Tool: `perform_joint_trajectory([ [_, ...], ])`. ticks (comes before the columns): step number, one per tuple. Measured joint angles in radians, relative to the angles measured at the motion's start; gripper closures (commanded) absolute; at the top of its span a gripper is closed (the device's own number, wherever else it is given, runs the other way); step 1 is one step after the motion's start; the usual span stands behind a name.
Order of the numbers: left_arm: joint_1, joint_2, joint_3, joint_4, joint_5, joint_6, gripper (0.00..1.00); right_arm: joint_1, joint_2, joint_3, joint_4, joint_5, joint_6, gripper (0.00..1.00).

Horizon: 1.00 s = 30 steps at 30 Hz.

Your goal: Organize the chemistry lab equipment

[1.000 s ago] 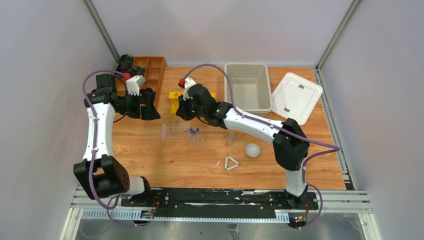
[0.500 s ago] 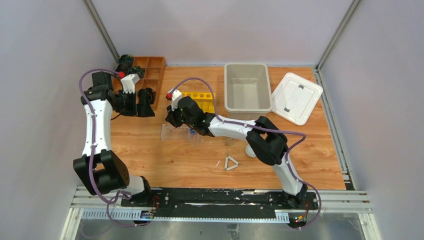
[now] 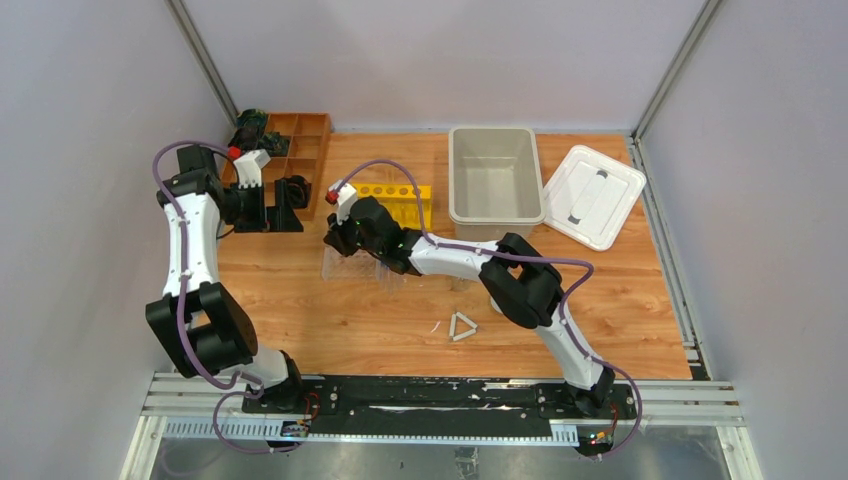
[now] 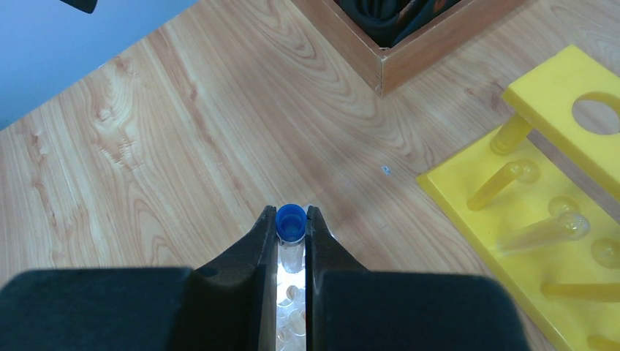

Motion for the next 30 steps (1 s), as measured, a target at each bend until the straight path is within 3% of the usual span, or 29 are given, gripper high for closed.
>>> perform_joint_trajectory([
  [30,0.007,0.0,0.0,0.0,0.012,0.015,0.0,0.0,0.077,0.048,0.002,-0.025,-0.022,1.0],
])
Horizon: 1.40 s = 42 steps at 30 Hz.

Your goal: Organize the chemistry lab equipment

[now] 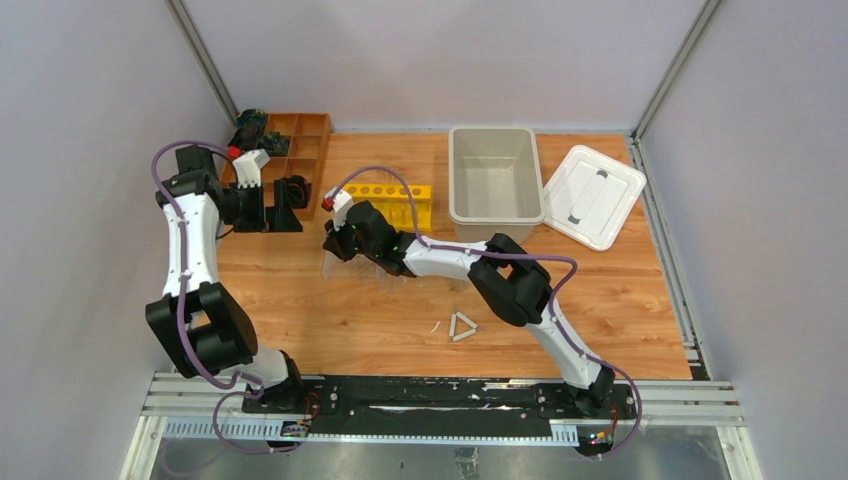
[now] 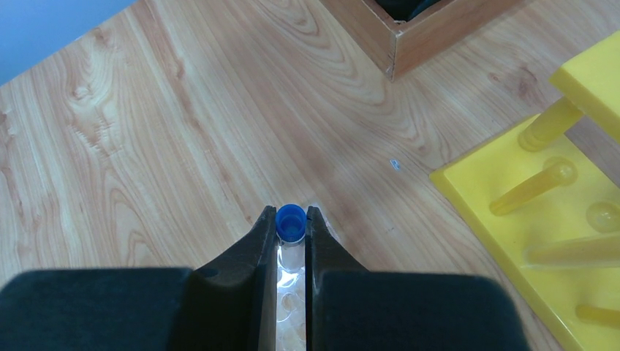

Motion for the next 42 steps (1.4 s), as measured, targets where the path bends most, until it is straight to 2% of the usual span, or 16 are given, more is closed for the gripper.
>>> perform_joint_trajectory([
  [4,0.0,0.0,0.0,0.0,0.0,0.002,0.0,0.0,0.01,0.002,-0.004,-0.002,-0.011,0.98],
  [9,0.0,0.0,0.0,0.0,0.001,0.003,0.0,0.0,0.015,0.009,-0.009,-0.01,-0.023,0.66],
  [14,0.001,0.0,0.0,0.0,0.008,0.003,0.0,0.0,0.009,0.005,-0.032,-0.013,-0.024,0.53],
  [19,0.001,-0.003,0.0,0.0,0.01,0.002,0.0,0.0,-0.07,-0.044,-0.095,0.01,0.009,0.56],
  [28,0.001,-0.041,-0.001,0.0,0.021,0.002,0.0,-0.024,-0.378,-0.26,-0.194,0.13,0.181,0.67],
  [35,0.001,-0.058,-0.011,0.001,0.026,-0.005,0.0,-0.031,-0.393,-0.356,-0.335,0.233,0.276,0.7],
  [42,0.001,-0.082,-0.022,0.0,0.027,-0.009,0.0,-0.031,-0.325,-0.351,-0.439,0.269,0.313,0.71],
])
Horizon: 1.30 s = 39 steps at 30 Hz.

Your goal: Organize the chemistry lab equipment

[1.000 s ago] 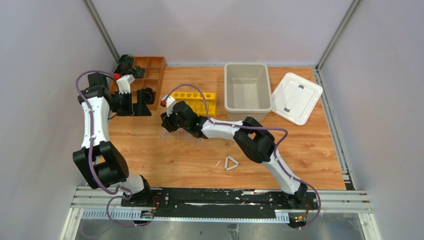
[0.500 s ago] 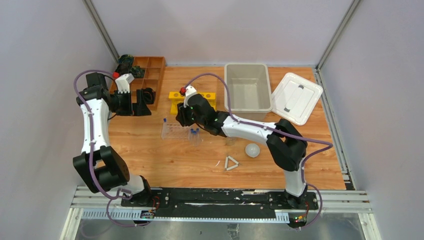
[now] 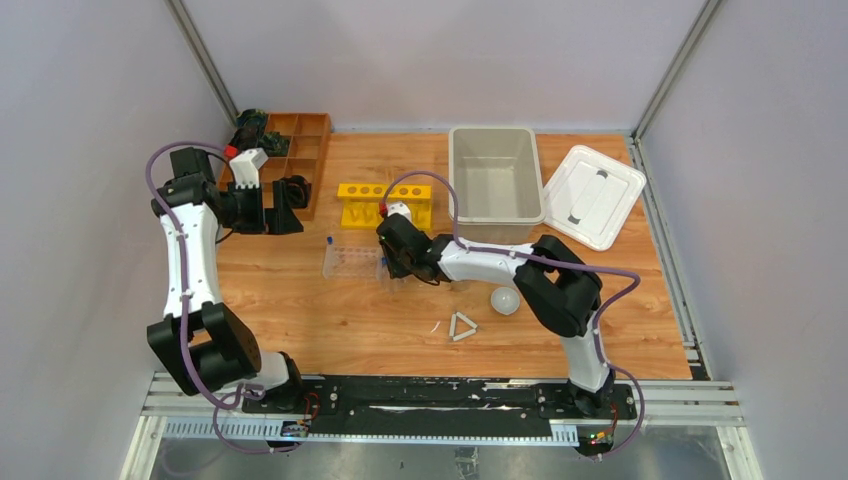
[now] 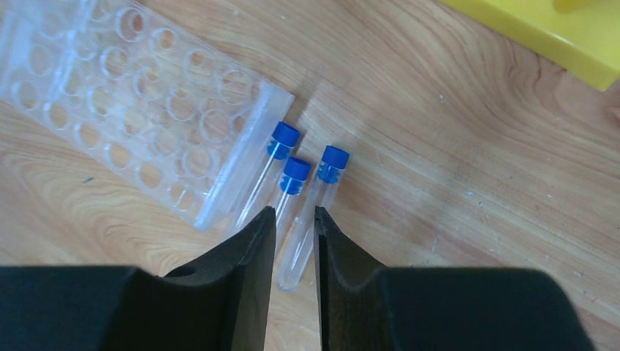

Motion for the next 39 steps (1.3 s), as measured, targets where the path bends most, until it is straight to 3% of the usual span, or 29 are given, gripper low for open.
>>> perform_joint_trajectory([
  [11,0.0,-0.015,0.0,0.0,0.002,-0.003,0.0,-0.006,0.035,0.01,-0.04,0.029,0.004,0.76],
  [20,0.0,-0.015,-0.002,0.0,0.005,-0.003,0.0,-0.016,0.085,0.074,-0.082,0.064,0.002,0.71],
  [23,0.0,-0.016,-0.003,0.0,0.011,-0.003,0.0,-0.019,0.113,0.122,-0.114,0.083,-0.003,0.77],
  [29,0.0,-0.029,-0.003,0.0,0.025,-0.003,0.0,-0.019,0.13,0.163,-0.171,0.106,-0.017,1.0],
  [39,0.001,-0.083,-0.041,0.0,0.114,0.005,0.01,-0.021,0.0,0.157,-0.183,0.076,-0.011,1.0],
])
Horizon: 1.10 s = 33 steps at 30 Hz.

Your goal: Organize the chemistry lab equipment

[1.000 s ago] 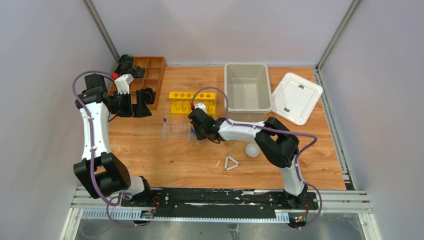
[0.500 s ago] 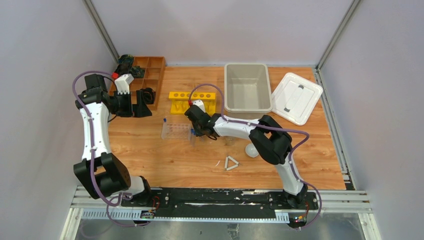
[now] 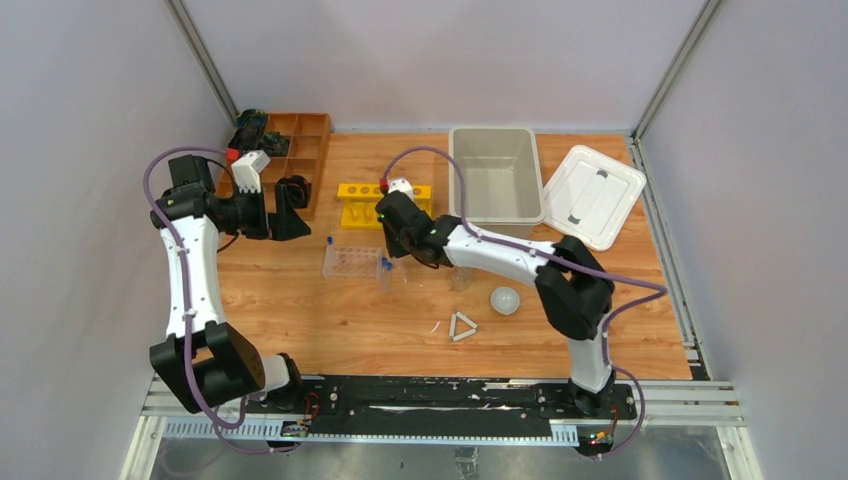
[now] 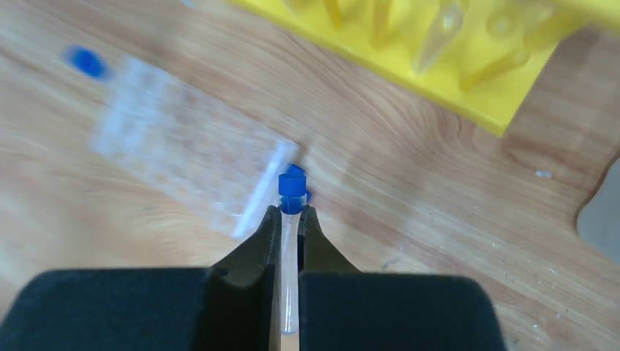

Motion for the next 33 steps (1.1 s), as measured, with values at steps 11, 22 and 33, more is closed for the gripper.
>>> perform_joint_trajectory([
  [11,-0.025,-0.043,-0.08,0.0,0.179,0.023,0.17,0.034,-0.195,-0.015,0.409,-0.118,0.092,1.0],
  [22,-0.082,-0.058,-0.087,0.0,0.27,0.034,0.4,0.08,-0.142,-0.013,0.638,-0.211,0.229,1.0],
  [33,-0.095,-0.058,-0.088,-0.005,0.325,0.035,0.72,0.084,-0.119,-0.013,0.715,-0.246,0.288,1.0],
])
